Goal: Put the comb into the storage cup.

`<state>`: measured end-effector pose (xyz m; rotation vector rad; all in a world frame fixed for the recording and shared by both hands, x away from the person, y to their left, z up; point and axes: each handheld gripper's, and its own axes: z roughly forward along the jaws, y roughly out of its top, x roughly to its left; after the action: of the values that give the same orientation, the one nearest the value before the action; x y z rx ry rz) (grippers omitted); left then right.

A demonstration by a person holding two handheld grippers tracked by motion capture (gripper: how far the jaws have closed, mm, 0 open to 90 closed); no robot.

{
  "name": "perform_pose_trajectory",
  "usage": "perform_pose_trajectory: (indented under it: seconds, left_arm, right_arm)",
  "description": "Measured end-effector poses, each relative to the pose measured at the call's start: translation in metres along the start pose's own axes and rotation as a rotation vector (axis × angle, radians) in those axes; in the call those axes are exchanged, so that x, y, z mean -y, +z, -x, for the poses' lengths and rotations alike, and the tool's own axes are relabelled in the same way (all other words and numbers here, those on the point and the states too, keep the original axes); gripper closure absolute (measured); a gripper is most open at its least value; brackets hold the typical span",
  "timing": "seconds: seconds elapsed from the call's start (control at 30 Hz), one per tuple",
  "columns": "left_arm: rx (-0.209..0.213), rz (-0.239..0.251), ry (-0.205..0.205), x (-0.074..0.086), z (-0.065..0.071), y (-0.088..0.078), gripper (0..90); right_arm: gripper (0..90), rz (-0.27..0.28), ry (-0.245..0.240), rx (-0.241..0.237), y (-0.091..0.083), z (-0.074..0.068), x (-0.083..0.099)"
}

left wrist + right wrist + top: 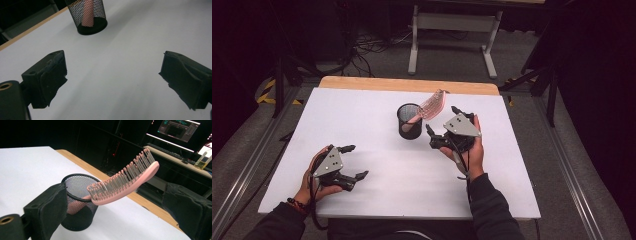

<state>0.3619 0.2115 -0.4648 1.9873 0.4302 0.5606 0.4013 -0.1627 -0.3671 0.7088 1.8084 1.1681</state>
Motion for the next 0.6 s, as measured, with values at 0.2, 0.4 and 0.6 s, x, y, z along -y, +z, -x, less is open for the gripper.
perform_pose_trajectory:
  seconds: [0.2,0.4,0.6]
  left_arm:
    - [-0.016,0.006,0.006,0.000,0.000,-0.002,7.7]
    - [-0.013,0.004,0.008,0.000,-0.001,-0.001,7.7]
    - [-0.015,0.003,0.005,0.000,-0.001,-0.001,7.8]
  right_arm:
    - [7.6,-0.002,-0.018,0.001,-0.004,0.000,0.002]
    - [7.6,0.002,-0.023,0.004,-0.009,0.001,0.003]
    - [7.6,0.012,-0.031,0.001,-0.012,0.000,0.003]
